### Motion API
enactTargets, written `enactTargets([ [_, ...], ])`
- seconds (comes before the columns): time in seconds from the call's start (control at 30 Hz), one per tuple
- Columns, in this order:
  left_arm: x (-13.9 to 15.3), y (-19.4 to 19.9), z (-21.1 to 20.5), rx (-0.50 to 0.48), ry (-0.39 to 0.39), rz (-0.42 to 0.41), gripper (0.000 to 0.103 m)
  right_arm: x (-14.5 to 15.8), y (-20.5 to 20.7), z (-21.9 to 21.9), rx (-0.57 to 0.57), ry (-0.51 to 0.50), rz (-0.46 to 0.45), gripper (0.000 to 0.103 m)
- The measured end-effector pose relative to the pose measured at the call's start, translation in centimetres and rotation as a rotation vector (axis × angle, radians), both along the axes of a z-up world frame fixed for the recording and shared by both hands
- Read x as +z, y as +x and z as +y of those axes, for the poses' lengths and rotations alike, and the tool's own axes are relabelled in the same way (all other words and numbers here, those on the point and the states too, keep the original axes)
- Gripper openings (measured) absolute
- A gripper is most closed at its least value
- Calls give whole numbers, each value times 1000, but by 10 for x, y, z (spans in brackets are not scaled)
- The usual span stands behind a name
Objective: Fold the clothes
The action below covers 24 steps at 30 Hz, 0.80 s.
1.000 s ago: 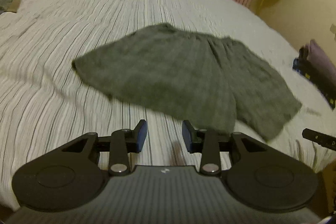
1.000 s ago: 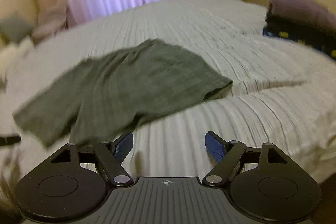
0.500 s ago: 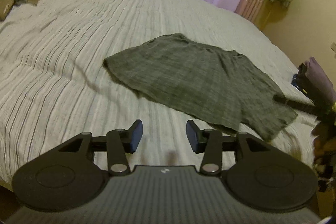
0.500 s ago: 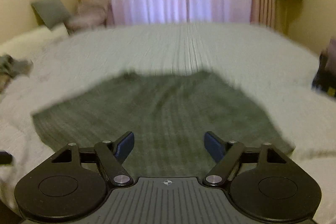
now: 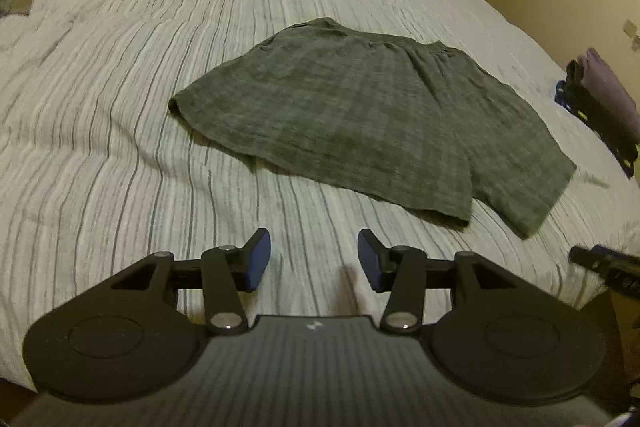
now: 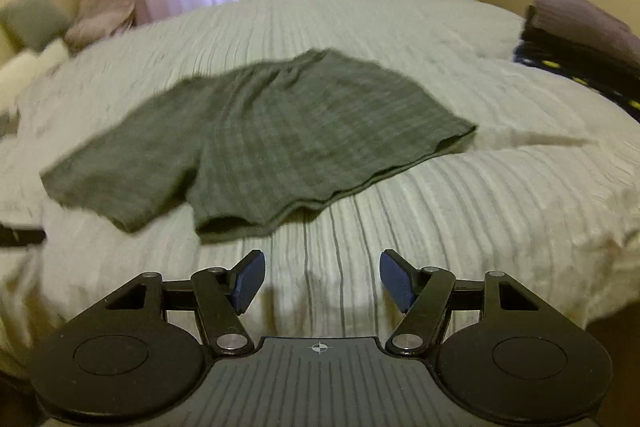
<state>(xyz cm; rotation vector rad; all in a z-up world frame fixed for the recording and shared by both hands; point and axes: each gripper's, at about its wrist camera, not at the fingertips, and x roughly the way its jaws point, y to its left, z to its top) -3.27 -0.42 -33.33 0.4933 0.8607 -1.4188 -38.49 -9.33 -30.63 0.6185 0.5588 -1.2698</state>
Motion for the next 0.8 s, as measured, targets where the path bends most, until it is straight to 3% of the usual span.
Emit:
enactTargets([
  [0.1, 10, -16, 9, -3, -12, -44, 45, 17, -1, 10, -24, -1, -47, 67],
  [0.27, 25, -47, 33, 13, -56, -82, 52, 31, 2, 16, 25, 3, -45, 67],
  [0.5, 39, -86, 60, 44, -67, -126, 53, 41, -11, 32, 100, -27, -40, 67],
  [0.6, 44, -100, 67, 22, -66, -175, 53, 40, -22, 41, 77, -29, -78, 67],
  [0.8, 51, -108, 78, 9, -76, -196, 53, 35, -30, 53, 50, -5, -99, 67],
])
